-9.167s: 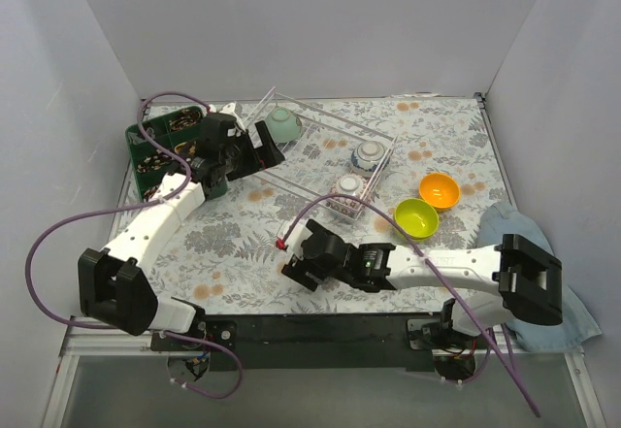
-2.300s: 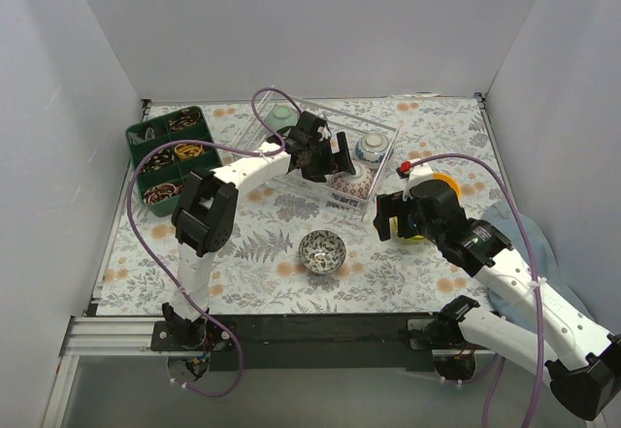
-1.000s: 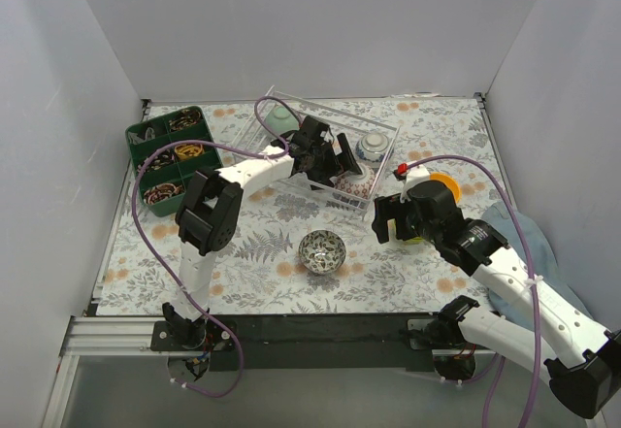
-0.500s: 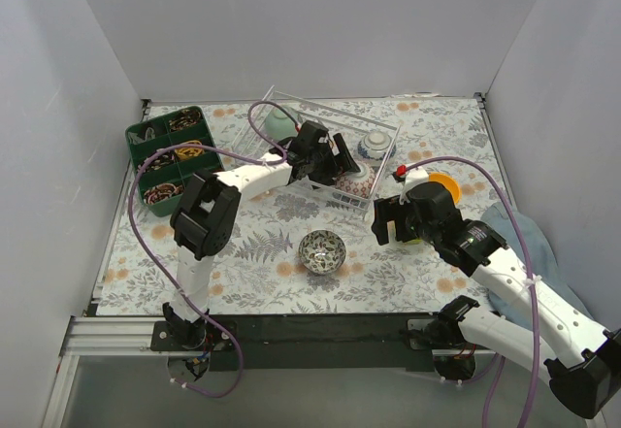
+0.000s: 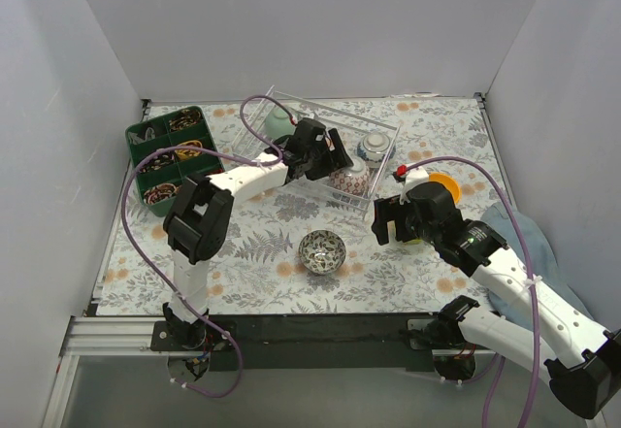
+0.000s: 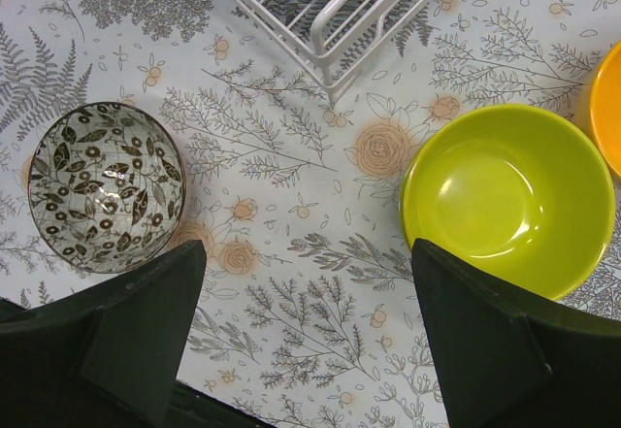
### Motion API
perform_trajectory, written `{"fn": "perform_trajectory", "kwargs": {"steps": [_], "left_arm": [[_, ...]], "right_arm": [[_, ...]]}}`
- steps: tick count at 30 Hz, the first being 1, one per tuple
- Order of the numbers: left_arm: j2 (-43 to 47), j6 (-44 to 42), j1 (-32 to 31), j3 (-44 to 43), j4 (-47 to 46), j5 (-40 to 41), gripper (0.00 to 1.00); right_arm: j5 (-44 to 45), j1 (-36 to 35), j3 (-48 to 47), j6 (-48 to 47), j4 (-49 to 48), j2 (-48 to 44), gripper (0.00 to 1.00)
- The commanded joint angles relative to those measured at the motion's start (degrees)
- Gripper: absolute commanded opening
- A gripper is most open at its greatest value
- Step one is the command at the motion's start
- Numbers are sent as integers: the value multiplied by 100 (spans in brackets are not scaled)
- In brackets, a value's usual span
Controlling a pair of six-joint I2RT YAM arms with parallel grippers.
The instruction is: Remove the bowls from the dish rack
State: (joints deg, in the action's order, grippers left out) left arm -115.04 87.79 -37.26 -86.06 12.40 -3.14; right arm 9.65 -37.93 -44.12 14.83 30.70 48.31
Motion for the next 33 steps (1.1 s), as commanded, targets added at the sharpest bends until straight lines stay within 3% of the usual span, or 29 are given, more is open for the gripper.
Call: {"fn": "perform_trajectory", "kwargs": {"steps": [1,16,26,33], "left_arm": [[667,-455,8,-69,289,480,38],[922,-1220,17,-262,491,700,30],[1185,-2862,17,-596,412,780,23],[1598,-4251,17,-289,245,709,22]], "right_arm": [[-51,14,-97,20,-196,-103,95],[-121,14,-97,108,-204,-120,95],[-227,14,-482,-120,-126,2,95],[-919,66,-1168,-708,32,424,95]]}}
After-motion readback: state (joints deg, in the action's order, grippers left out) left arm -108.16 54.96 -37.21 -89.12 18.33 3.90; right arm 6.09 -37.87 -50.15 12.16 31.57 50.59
